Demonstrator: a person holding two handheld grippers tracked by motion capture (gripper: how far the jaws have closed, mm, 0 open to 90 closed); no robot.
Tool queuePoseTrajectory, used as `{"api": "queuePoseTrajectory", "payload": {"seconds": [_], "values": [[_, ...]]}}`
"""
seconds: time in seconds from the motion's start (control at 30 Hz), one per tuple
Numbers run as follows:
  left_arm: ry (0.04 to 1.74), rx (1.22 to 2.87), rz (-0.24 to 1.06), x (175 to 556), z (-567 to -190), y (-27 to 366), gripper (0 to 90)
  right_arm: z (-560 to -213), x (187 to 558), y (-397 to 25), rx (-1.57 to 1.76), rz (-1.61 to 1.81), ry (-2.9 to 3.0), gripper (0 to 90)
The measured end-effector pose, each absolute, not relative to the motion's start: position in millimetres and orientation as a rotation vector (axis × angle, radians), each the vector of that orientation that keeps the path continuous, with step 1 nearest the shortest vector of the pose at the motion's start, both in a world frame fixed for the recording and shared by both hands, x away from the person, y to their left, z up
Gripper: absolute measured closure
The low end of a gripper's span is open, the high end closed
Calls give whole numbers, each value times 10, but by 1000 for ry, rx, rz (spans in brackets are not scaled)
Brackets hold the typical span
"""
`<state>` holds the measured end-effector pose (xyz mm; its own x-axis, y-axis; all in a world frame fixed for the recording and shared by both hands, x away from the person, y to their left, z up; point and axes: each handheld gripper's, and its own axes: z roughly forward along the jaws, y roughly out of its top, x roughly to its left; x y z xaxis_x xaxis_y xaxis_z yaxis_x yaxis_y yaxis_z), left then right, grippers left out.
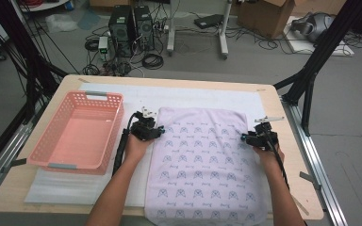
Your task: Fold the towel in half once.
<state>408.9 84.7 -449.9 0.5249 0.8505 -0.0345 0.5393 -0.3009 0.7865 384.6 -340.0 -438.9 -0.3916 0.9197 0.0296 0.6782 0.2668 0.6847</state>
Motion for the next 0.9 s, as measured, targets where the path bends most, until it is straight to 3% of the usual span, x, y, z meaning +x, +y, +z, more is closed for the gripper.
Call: {"api": "queuePoseTrajectory", "payload": {"seconds": [0.03,0.07,0.17,0.47,0.9], "values": [[1107,1993,486,4082,-4494,846,694,-4387,3843,-3398,1459,889,2172,755],[1100,1994,478,4073,-4496,825,859,-4388,3844,-3394,1461,903,2178,818],[1139,1976,469,4083,-4483,820,874,-4378,3846,-3362,1454,892,2184,859],[1210,1766,533,4153,-4284,956,878,-4266,3901,-3453,1487,1043,2008,867],[1115,1793,457,3891,-4086,1067,875,-4090,3662,-3560,1481,1202,2008,861]]}}
